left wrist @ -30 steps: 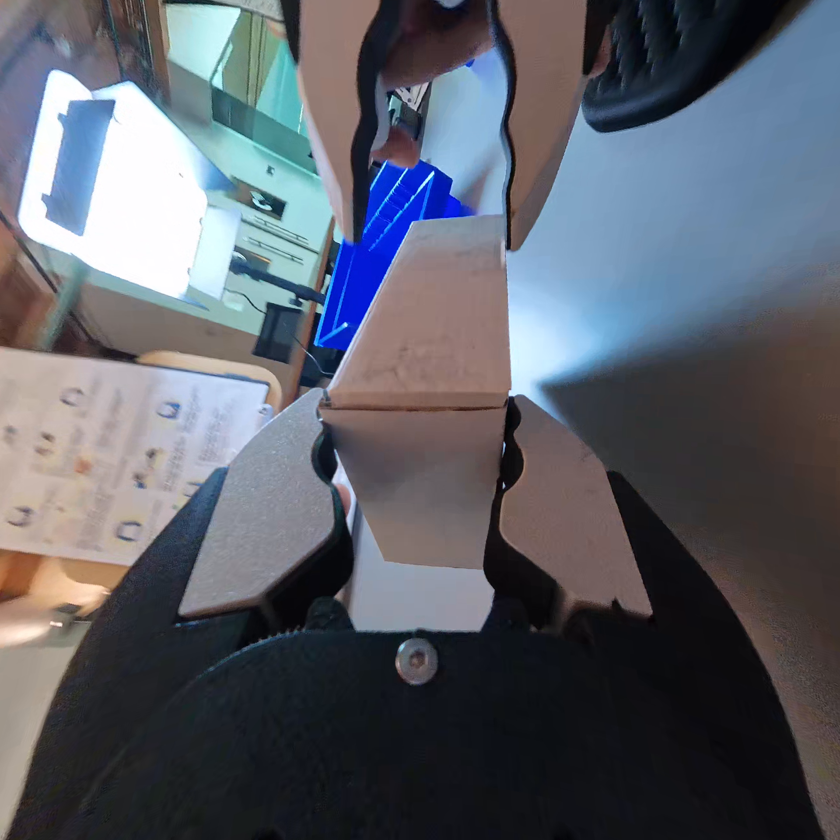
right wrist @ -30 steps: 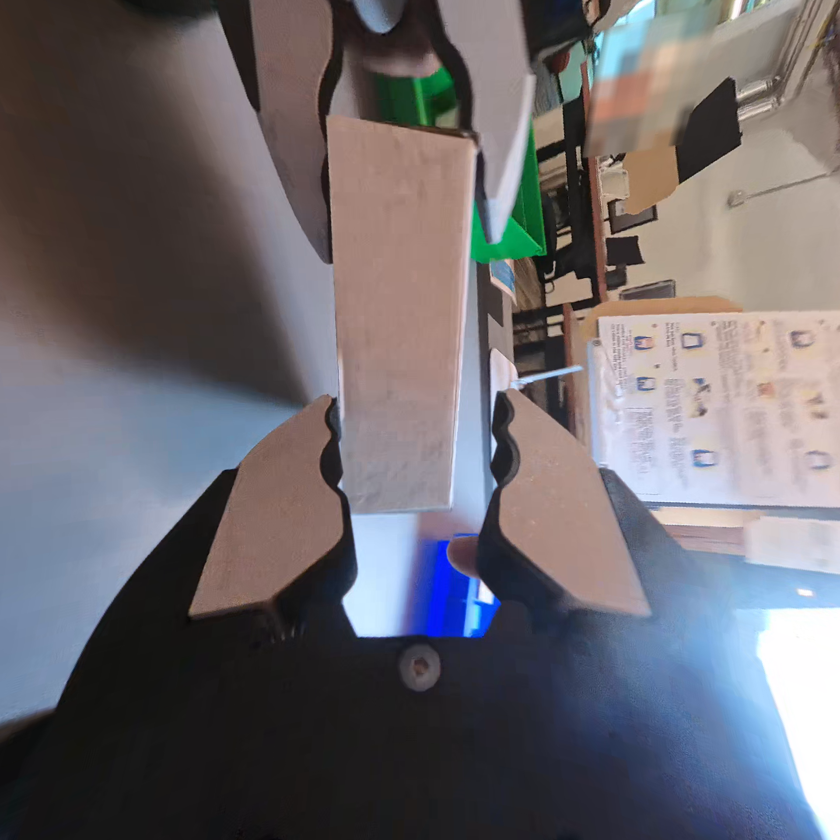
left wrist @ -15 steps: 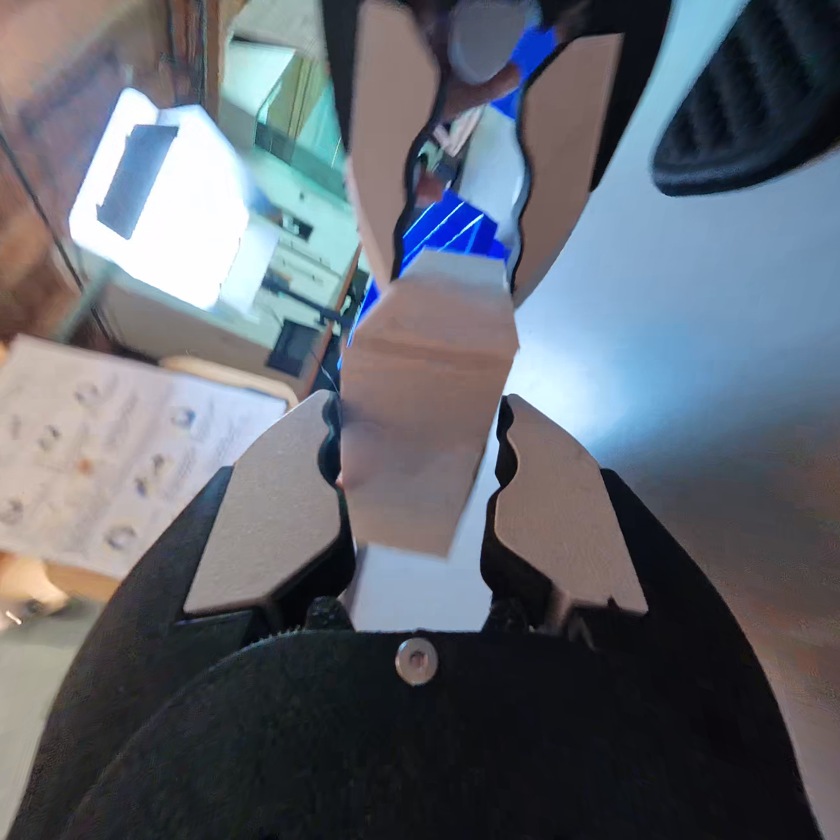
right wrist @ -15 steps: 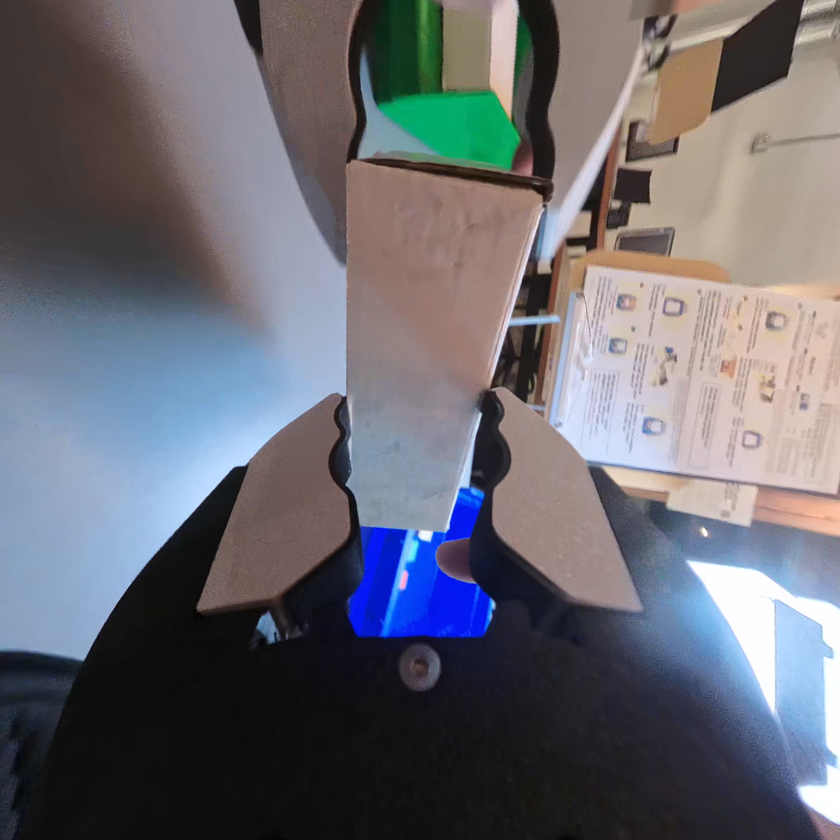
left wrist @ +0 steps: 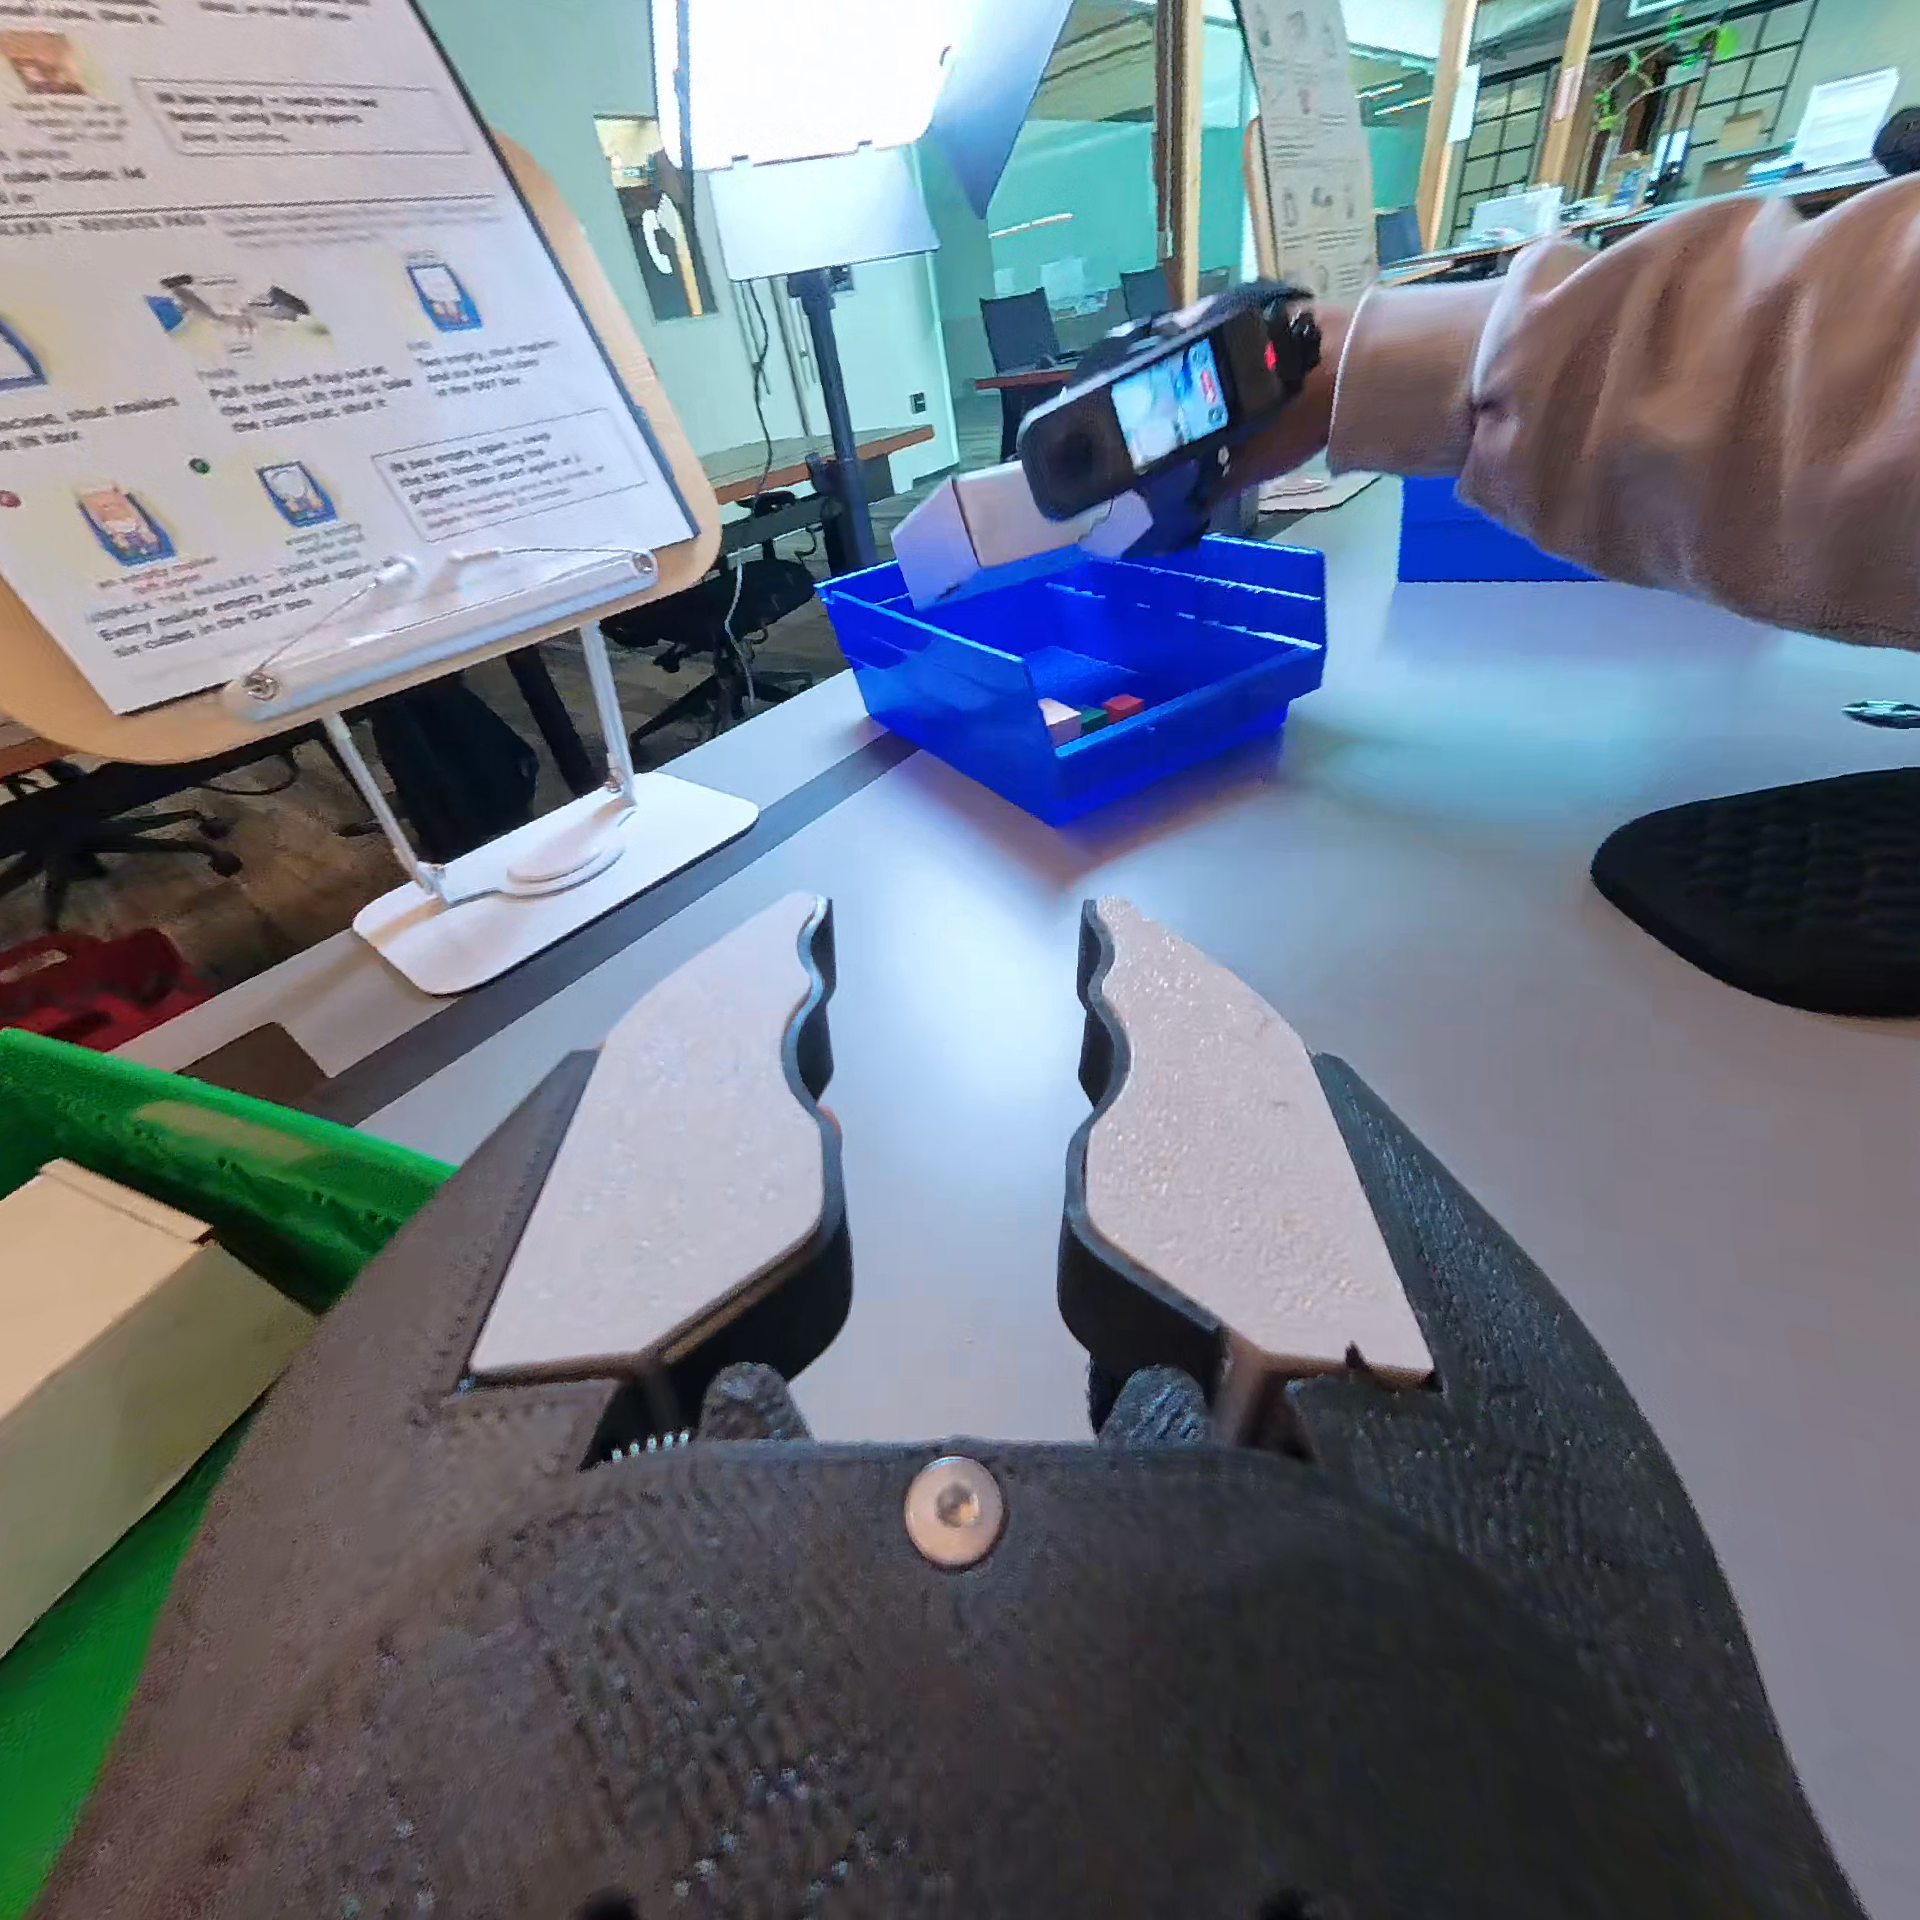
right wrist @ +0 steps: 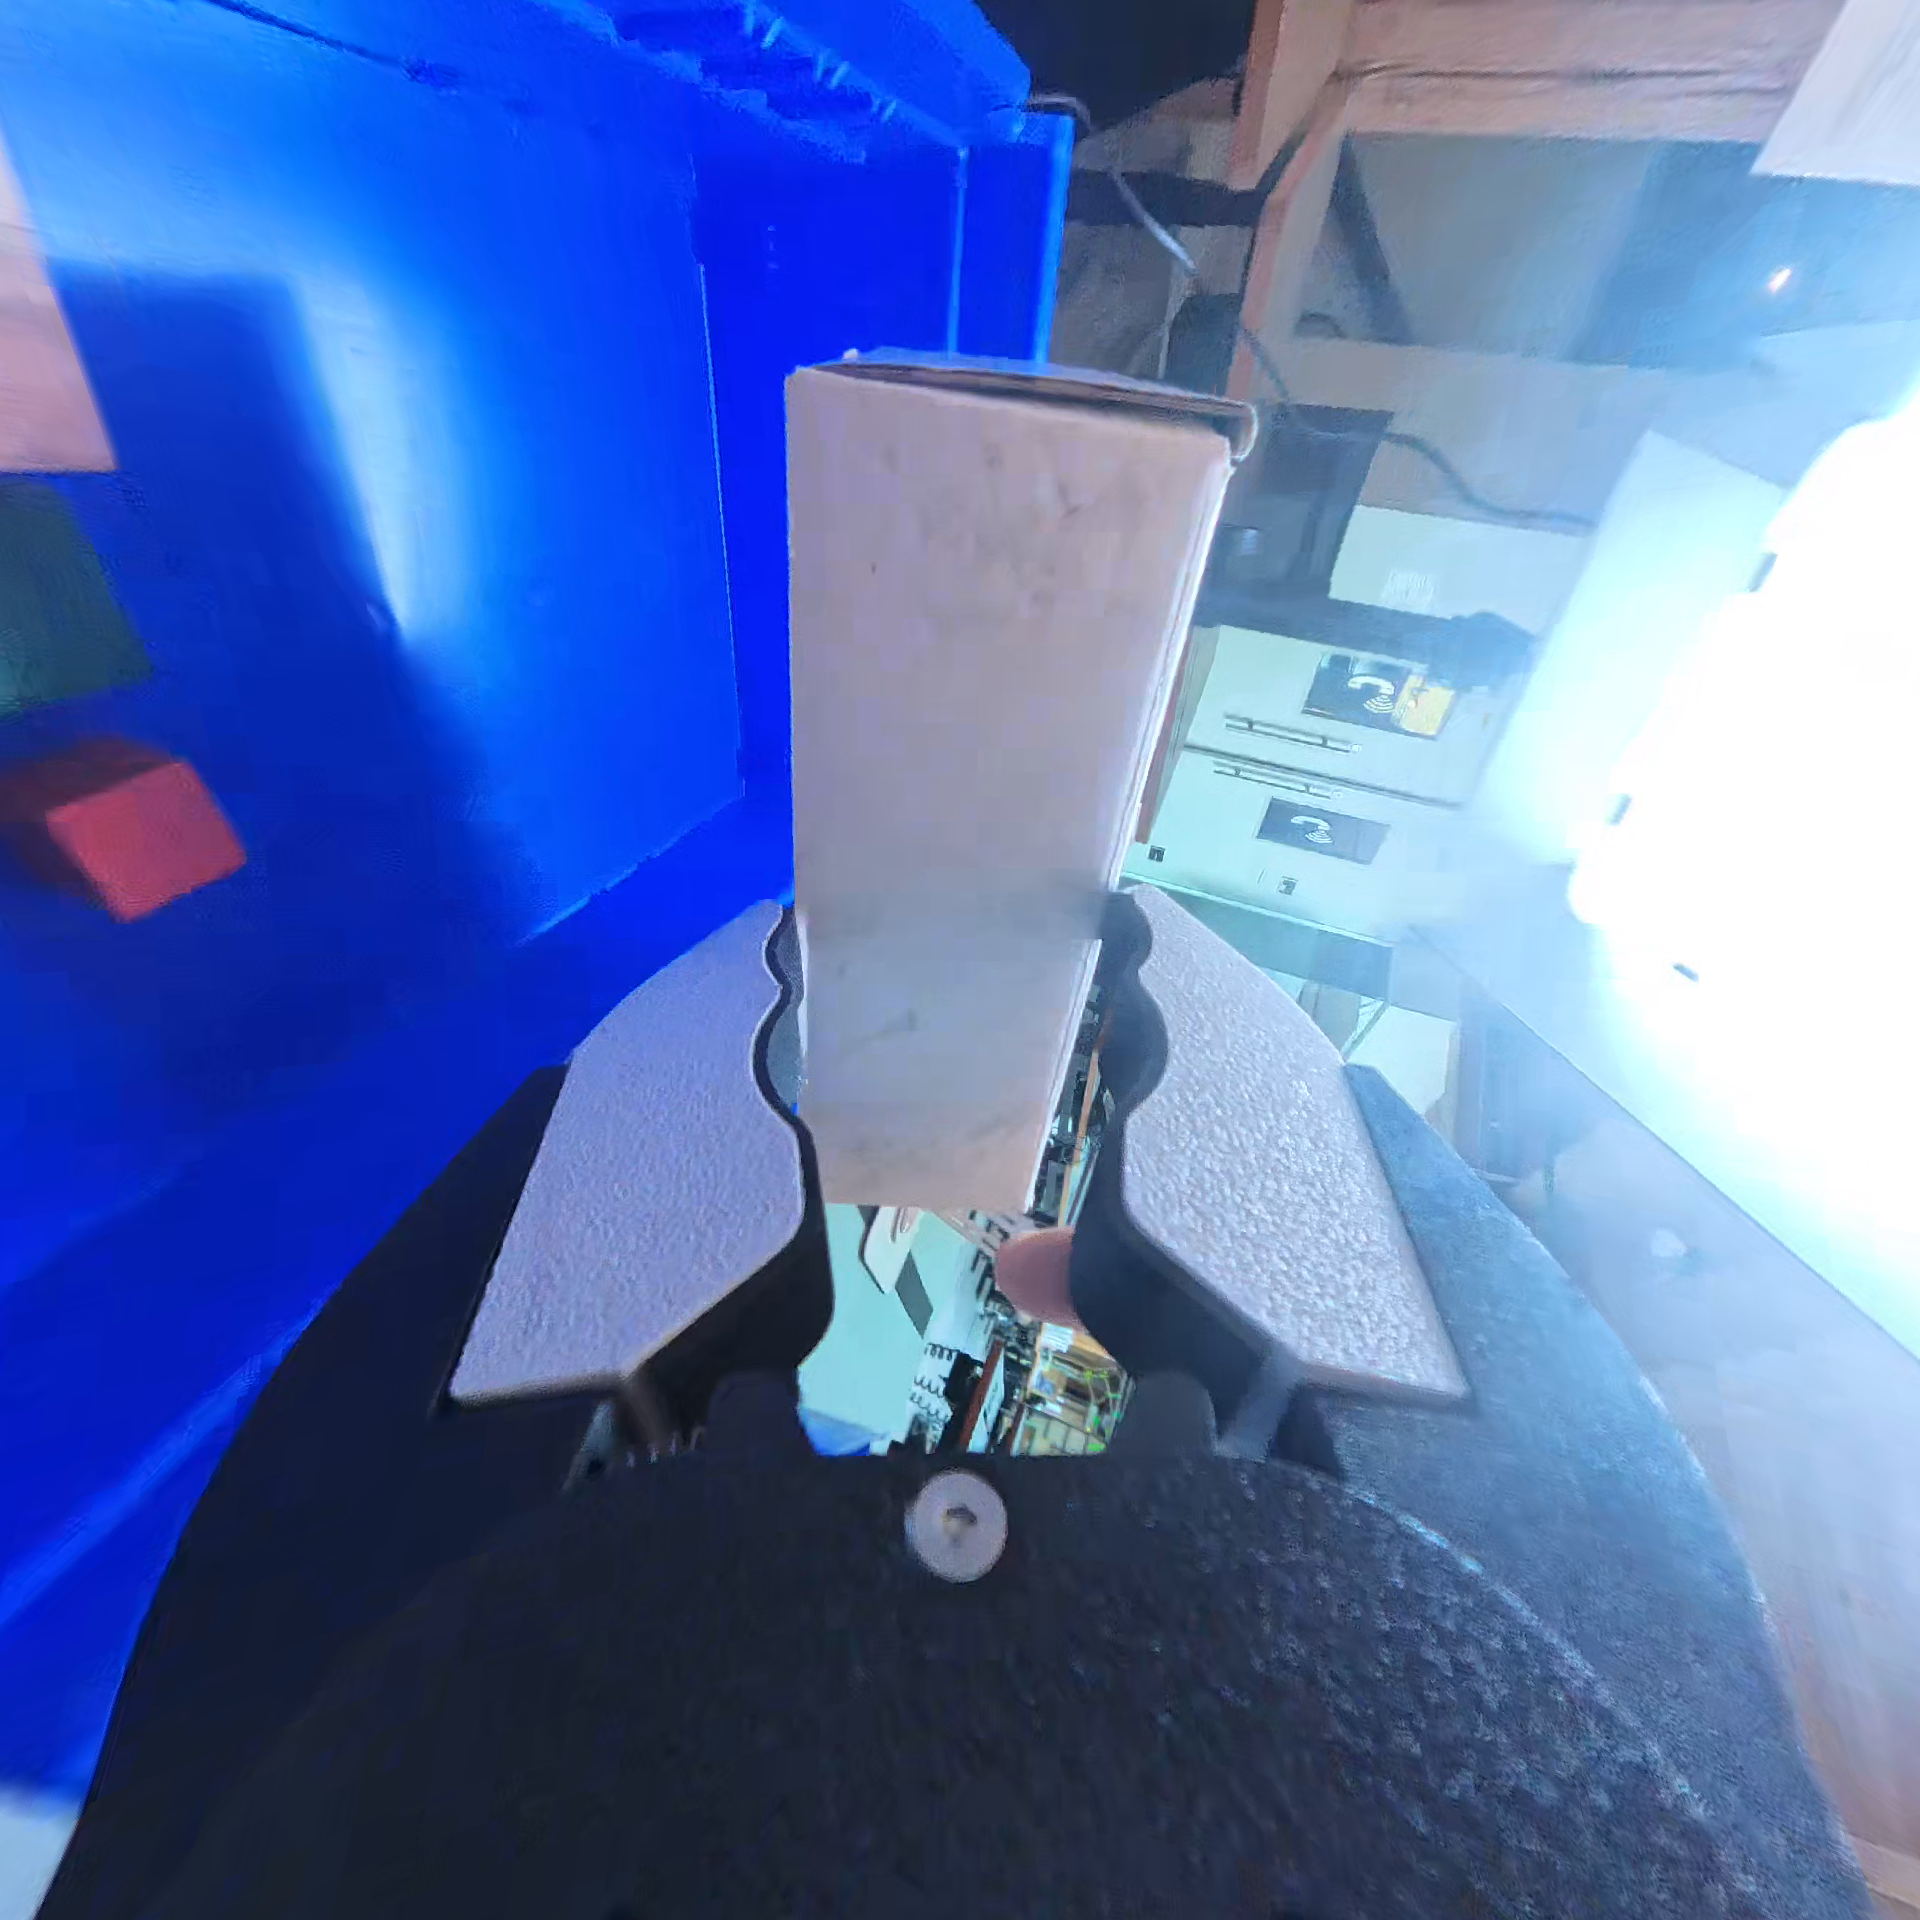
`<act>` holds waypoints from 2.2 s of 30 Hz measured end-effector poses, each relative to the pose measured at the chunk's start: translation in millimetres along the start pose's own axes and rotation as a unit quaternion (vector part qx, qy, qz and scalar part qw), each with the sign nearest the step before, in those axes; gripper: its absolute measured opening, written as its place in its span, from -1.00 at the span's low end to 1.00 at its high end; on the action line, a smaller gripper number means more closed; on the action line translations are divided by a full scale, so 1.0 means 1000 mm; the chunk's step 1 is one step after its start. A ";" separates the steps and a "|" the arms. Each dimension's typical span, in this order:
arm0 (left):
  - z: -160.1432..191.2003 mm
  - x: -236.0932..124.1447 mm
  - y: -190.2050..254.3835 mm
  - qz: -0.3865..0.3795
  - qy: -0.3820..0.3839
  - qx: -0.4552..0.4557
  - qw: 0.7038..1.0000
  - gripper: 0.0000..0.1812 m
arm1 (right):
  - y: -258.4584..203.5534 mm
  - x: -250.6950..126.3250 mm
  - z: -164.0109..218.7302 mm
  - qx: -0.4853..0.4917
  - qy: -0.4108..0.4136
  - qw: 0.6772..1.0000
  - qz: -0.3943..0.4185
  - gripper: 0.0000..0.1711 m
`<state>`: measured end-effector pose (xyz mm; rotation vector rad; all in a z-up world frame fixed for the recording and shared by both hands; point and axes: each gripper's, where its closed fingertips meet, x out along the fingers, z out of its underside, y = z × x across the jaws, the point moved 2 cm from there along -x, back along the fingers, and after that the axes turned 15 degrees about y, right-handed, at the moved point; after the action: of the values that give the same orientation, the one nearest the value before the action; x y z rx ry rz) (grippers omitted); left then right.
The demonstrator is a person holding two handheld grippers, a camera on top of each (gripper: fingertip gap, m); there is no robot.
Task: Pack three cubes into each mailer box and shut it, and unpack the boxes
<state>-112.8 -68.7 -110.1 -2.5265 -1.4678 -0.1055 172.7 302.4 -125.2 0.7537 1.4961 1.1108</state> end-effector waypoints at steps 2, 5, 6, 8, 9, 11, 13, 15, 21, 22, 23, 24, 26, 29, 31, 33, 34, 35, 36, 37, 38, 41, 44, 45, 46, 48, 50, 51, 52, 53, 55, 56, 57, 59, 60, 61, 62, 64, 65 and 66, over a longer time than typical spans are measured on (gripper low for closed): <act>0.003 -0.001 -0.005 -0.007 -0.003 0.002 1.000 -0.52 | -0.015 0.027 0.000 -0.008 -0.007 1.000 -0.008 -0.36; 0.009 -0.001 -0.010 -0.012 -0.008 -0.010 1.000 -0.53 | -0.040 0.057 -0.008 -0.015 0.005 1.000 -0.019 -0.37; 0.011 -0.002 -0.011 -0.013 -0.011 -0.011 1.000 -0.53 | -0.049 0.064 -0.011 -0.014 0.012 0.999 -0.030 -0.37; 0.014 -0.003 -0.013 -0.013 -0.015 -0.010 1.000 -0.53 | -0.061 0.073 -0.016 -0.014 0.028 0.999 -0.040 -0.35; 0.015 -0.003 -0.014 -0.014 -0.018 -0.011 1.000 -0.53 | -0.068 0.074 -0.017 -0.004 0.033 0.997 -0.064 -0.35; 0.019 -0.003 -0.015 -0.012 -0.022 -0.018 1.000 -0.53 | -0.078 0.073 -0.018 0.024 0.033 0.992 -0.117 -0.27; 0.023 -0.002 -0.016 -0.011 -0.029 -0.026 0.999 -0.53 | -0.084 0.066 -0.023 0.066 0.048 0.981 -0.178 -0.21; 0.027 0.000 -0.016 -0.010 -0.035 -0.029 0.999 -0.53 | -0.072 0.061 -0.030 0.120 0.079 0.972 -0.188 -0.25; 0.026 -0.001 -0.015 -0.009 -0.036 -0.026 0.999 -0.55 | -0.063 0.069 -0.030 0.182 0.085 0.955 -0.220 -0.51; 0.026 -0.002 -0.015 -0.008 -0.041 -0.031 0.999 -0.56 | -0.064 0.073 -0.027 0.177 0.076 0.957 -0.217 -0.54; 0.027 -0.003 -0.016 -0.006 -0.044 -0.036 0.998 -0.57 | -0.064 0.077 -0.025 0.177 0.072 0.958 -0.212 -0.60; 0.027 -0.003 -0.016 -0.006 -0.045 -0.040 0.998 -0.57 | -0.062 0.080 -0.024 0.186 0.073 0.960 -0.198 -0.63; 0.027 -0.005 -0.019 -0.011 -0.044 -0.042 0.998 -0.59 | -0.057 0.082 -0.026 0.209 0.078 0.959 -0.173 -0.69; 0.028 -0.006 -0.024 -0.020 -0.042 -0.039 0.998 -0.60 | -0.043 0.067 -0.041 0.254 0.131 0.950 -0.127 -0.77; 0.027 -0.007 -0.029 -0.032 -0.036 -0.040 0.998 -0.62 | -0.034 0.044 -0.057 0.319 0.176 0.923 -0.124 -0.65; 0.024 -0.010 -0.039 -0.054 -0.033 -0.033 0.997 -0.62 | -0.022 0.010 -0.076 0.374 0.244 0.887 -0.114 -0.67; 0.021 -0.013 -0.046 -0.068 -0.031 -0.027 0.997 -0.62 | -0.017 -0.010 -0.084 0.400 0.276 0.868 -0.108 -0.76; 0.017 -0.017 -0.056 -0.083 -0.029 -0.021 0.996 -0.62 | -0.014 -0.031 -0.092 0.426 0.304 0.845 -0.108 -0.89; 0.013 -0.022 -0.067 -0.101 -0.028 -0.018 0.994 -0.62 | -0.013 -0.053 -0.100 0.451 0.334 0.820 -0.114 -1.00; 0.009 -0.028 -0.079 -0.117 -0.028 -0.016 0.993 -0.62 | -0.016 -0.077 -0.108 0.475 0.365 0.790 -0.130 -1.00; 0.007 -0.034 -0.093 -0.130 -0.034 -0.014 0.991 -0.61 | -0.021 -0.099 -0.115 0.497 0.386 0.763 -0.149 -1.00; 0.003 -0.052 -0.135 -0.149 -0.076 0.005 0.986 -0.57 | -0.045 -0.154 -0.130 0.523 0.429 0.711 -0.191 -0.99; 0.011 -0.060 -0.171 -0.122 -0.159 0.038 0.979 -0.42 | -0.071 -0.188 -0.140 0.509 0.448 0.702 -0.217 -0.86; 0.015 -0.060 -0.183 -0.106 -0.190 0.055 0.975 -0.38 | -0.077 -0.196 -0.143 0.508 0.453 0.699 -0.221 -0.84; 0.021 -0.061 -0.196 -0.096 -0.225 0.061 0.968 -0.33 | -0.082 -0.202 -0.145 0.507 0.459 0.694 -0.226 -0.82; 0.035 -0.065 -0.226 -0.103 -0.297 0.067 0.947 -0.28 | -0.091 -0.207 -0.149 0.508 0.466 0.688 -0.229 -0.81; 0.048 -0.070 -0.254 -0.121 -0.351 0.076 0.925 -0.26 | -0.098 -0.207 -0.152 0.512 0.473 0.681 -0.225 -0.81; 0.054 -0.071 -0.264 -0.124 -0.372 0.073 0.917 -0.25 | -0.103 -0.206 -0.153 0.514 0.475 0.677 -0.227 -0.81; 0.061 -0.072 -0.272 -0.121 -0.394 0.069 0.908 -0.22 | -0.107 -0.204 -0.154 0.515 0.476 0.674 -0.233 -0.81; 0.067 -0.072 -0.277 -0.107 -0.416 0.065 0.901 -0.19 | -0.112 -0.203 -0.155 0.514 0.477 0.672 -0.241 -0.81; 0.078 -0.072 -0.282 -0.060 -0.459 0.056 0.885 -0.14 | -0.118 -0.202 -0.157 0.509 0.478 0.667 -0.260 -0.81; 0.084 -0.075 -0.284 -0.034 -0.491 0.049 0.869 -0.11 | -0.121 -0.201 -0.158 0.506 0.478 0.666 -0.268 -0.81; 0.091 -0.079 -0.288 -0.014 -0.526 0.055 0.849 -0.03 | -0.123 -0.201 -0.159 0.504 0.478 0.665 -0.272 -0.81; 0.100 -0.083 -0.300 0.005 -0.577 0.067 0.814 0.09 | -0.127 -0.200 -0.161 0.497 0.482 0.666 -0.278 -0.81; 0.103 -0.083 -0.305 0.013 -0.591 0.062 0.804 0.14 | -0.130 -0.201 -0.162 0.492 0.483 0.668 -0.279 -0.81; 0.106 -0.082 -0.310 0.021 -0.604 0.063 0.794 0.16 | -0.133 -0.200 -0.162 0.487 0.483 0.671 -0.281 -0.81; 0.109 -0.081 -0.313 0.031 -0.615 0.064 0.785 0.19 | -0.136 -0.200 -0.163 0.483 0.482 0.674 -0.283 -0.81; 0.116 -0.080 -0.316 0.053 -0.636 0.053 0.768 0.24 | -0.142 -0.199 -0.162 0.474 0.478 0.681 -0.288 -0.81; 0.120 -0.080 -0.317 0.062 -0.648 0.047 0.758 0.27 | -0.144 -0.198 -0.162 0.471 0.478 0.683 -0.289 -0.81; 0.124 -0.081 -0.318 0.070 -0.661 0.043 0.746 0.29 | -0.146 -0.197 -0.162 0.471 0.477 0.683 -0.291 -0.81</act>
<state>-434.6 42.1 -196.9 -2.5303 -1.4059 2.0766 75.1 32.3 -187.1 0.1919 3.0286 0.0535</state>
